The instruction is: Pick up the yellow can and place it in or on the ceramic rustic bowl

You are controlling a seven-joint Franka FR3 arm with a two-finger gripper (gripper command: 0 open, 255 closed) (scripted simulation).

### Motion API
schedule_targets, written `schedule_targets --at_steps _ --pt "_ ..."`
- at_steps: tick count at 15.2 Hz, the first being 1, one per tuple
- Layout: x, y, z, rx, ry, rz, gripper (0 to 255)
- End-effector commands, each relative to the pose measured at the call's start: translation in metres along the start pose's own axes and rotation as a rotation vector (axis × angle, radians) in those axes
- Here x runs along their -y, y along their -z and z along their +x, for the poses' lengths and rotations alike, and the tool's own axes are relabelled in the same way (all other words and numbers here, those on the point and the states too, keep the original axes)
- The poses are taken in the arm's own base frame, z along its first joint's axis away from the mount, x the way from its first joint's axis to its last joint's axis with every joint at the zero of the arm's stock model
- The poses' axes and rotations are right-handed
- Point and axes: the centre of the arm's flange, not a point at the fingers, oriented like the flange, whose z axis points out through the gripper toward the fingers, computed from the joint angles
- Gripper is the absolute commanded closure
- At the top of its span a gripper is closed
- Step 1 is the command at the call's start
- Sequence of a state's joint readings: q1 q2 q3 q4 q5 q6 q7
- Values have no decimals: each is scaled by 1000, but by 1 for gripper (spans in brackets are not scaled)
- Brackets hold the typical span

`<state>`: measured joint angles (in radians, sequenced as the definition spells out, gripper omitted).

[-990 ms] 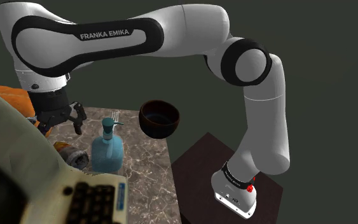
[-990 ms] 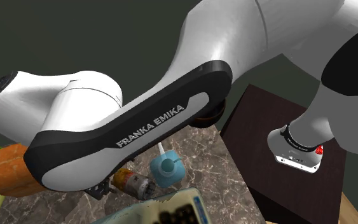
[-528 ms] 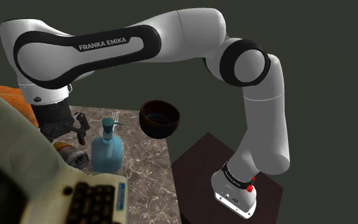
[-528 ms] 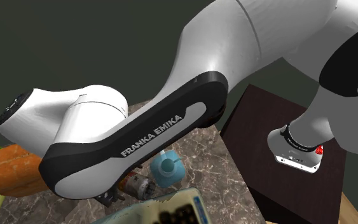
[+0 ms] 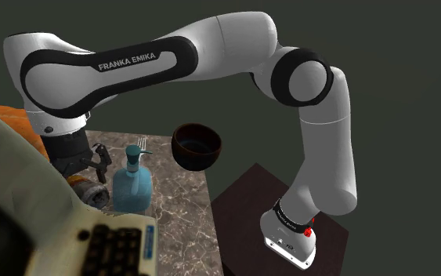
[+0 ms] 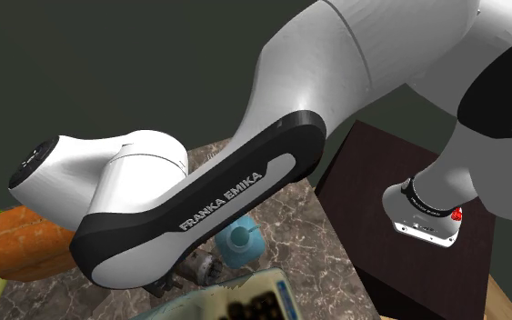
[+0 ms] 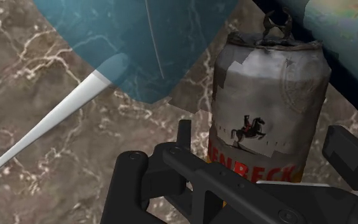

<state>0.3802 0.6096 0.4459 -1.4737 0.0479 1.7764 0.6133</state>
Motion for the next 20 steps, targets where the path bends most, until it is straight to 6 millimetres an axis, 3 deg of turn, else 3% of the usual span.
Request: schedule_targets --at_steps 1,2,11,20 --pt "0 0 0 0 0 0 0" --pt "0 0 0 0 0 0 255" --pt "0 0 0 0 0 0 255" --pt "4 44 -18 0 0 0 255"
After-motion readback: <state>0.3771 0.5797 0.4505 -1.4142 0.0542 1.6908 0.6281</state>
